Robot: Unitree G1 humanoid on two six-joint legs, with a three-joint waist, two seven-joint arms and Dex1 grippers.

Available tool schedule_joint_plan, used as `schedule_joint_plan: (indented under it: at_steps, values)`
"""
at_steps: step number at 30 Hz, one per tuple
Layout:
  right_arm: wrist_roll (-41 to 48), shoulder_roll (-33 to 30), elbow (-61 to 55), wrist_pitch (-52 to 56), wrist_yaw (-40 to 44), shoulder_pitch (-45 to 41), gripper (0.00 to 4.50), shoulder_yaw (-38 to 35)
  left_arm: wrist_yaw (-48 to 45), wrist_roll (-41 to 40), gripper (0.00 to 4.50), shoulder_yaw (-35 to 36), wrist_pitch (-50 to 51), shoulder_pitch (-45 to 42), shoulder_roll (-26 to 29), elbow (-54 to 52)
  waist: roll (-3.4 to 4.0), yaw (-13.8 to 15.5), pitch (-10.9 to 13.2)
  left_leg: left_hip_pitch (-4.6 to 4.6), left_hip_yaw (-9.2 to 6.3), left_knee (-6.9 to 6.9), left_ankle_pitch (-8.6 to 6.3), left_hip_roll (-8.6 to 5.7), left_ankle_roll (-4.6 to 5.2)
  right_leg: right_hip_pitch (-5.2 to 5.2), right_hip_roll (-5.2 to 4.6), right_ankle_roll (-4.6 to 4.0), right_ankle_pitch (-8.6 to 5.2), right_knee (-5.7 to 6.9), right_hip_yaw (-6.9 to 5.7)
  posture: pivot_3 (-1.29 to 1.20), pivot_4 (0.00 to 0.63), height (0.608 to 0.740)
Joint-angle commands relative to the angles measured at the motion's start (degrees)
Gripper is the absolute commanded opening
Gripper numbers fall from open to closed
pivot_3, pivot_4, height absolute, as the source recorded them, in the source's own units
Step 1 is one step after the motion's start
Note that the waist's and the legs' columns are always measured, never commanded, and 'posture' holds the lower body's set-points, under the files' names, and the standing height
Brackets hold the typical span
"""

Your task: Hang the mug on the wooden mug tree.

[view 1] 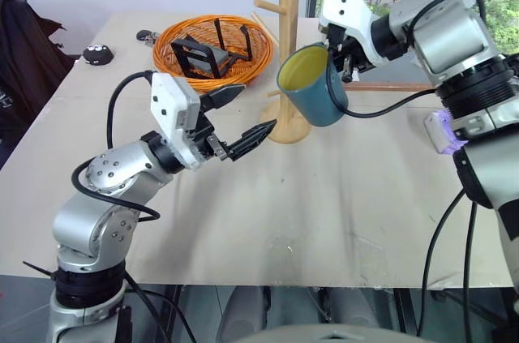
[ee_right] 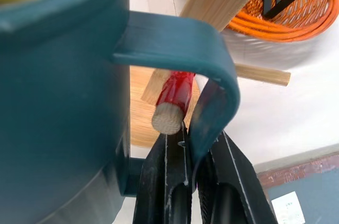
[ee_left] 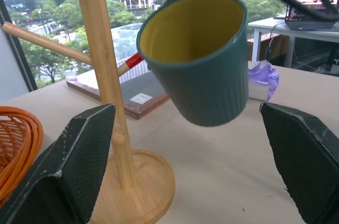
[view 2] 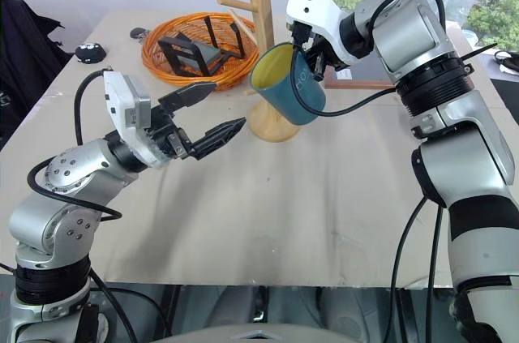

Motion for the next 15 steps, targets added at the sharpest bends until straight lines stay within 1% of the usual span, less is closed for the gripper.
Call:
schedule_joint_plan:
  at_steps: [1,9,10,12,13,14,15]
  values:
    - [-1.31,0.22,-0.14,-2.13,0.32,-2.11,0.07,-1.46,1.31,-2.23,4.50,3.94,-1.33,0.47,-0.68,-1.51,0.00,-0.03,0.00,0.00,0.00,0.00,0.00,0.00,0.00,0.00,0.00,0.00,0.00,0.00,0.00,0.00,0.150,0.737]
    - [-2.10,0.92,0.30,-2.77,0.97,-1.99,0.07,-2.32,3.34,-8.11,4.50,5.35,1.54,1.73,-1.20,-2.08,0.00,0.01,0.00,0.01,-0.02,0.03,0.01,0.01,-0.01,0.00,0.00,0.00,0.00,0.02,0.00,0.00,0.150,0.737]
    - [-2.10,0.97,0.28,-2.94,1.02,-1.98,0.31,-2.43,3.57,-8.45,4.50,5.29,1.75,1.83,-1.06,-2.13,0.00,0.00,0.00,0.01,-0.03,0.03,0.01,0.01,-0.01,-0.01,-0.01,0.00,0.00,0.03,0.00,0.00,0.150,0.737]
    - [-1.94,1.22,0.44,-3.04,0.99,-2.11,0.99,-2.76,3.57,-8.44,4.50,4.94,1.78,2.07,-0.72,-2.05,0.00,-0.04,0.00,0.01,-0.03,0.02,0.01,0.01,-0.01,0.00,-0.01,0.00,0.00,0.02,0.00,0.00,0.150,0.737]
    - [-1.94,1.27,0.50,-3.06,1.16,-2.18,1.39,-2.81,3.45,-8.34,4.50,4.81,1.73,2.14,-0.61,-1.93,0.00,-0.05,0.00,0.01,-0.02,0.01,0.01,0.00,-0.01,-0.01,0.00,0.00,0.00,0.02,0.00,0.00,0.150,0.737]
    - [-1.95,1.27,0.39,-2.91,1.28,-2.22,1.96,-2.95,3.45,-8.39,4.50,4.73,1.76,2.19,-0.57,-1.91,0.00,-0.06,0.00,0.01,-0.01,0.01,0.01,0.00,-0.01,0.00,0.00,0.00,0.00,0.02,0.00,0.00,0.150,0.737]
    - [-1.89,1.27,0.30,-2.62,1.47,-2.28,2.34,-3.11,3.38,-8.41,4.50,4.65,1.75,2.16,-0.53,-1.79,0.00,-0.06,0.00,0.02,-0.02,0.01,0.01,0.00,-0.01,0.00,0.00,0.00,0.00,0.02,0.00,0.00,0.150,0.737]
